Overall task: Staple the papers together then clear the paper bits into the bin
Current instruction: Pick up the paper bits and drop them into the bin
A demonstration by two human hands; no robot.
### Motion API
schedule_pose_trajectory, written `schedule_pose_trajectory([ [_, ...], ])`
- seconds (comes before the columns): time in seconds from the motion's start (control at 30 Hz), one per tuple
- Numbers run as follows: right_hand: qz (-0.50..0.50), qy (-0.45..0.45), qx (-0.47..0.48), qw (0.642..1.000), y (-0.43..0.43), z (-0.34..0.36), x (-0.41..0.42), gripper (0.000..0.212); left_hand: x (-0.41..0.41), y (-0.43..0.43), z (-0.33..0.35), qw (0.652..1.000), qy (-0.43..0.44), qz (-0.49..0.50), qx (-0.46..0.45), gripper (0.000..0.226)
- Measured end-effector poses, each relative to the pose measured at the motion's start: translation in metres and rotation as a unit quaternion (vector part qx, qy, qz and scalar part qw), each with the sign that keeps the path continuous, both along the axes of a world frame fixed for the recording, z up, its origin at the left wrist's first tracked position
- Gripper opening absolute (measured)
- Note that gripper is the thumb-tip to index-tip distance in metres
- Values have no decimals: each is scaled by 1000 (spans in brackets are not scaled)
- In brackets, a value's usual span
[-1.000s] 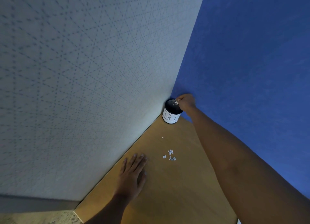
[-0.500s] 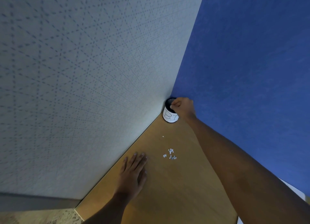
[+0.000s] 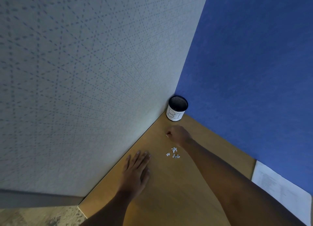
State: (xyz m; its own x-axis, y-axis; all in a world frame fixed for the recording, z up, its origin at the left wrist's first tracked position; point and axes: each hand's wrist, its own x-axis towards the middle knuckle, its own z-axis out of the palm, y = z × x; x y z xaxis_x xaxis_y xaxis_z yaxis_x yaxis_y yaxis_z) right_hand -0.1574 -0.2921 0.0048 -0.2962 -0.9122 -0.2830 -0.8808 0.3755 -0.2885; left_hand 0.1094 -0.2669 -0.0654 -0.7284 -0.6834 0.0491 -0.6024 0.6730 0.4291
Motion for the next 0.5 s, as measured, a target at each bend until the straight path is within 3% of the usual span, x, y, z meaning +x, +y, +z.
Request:
schedule_pose_trajectory([
  [0.5,63,101,31,992,-8,2,16,19,0,0,2,1000,1,0,-9,50],
])
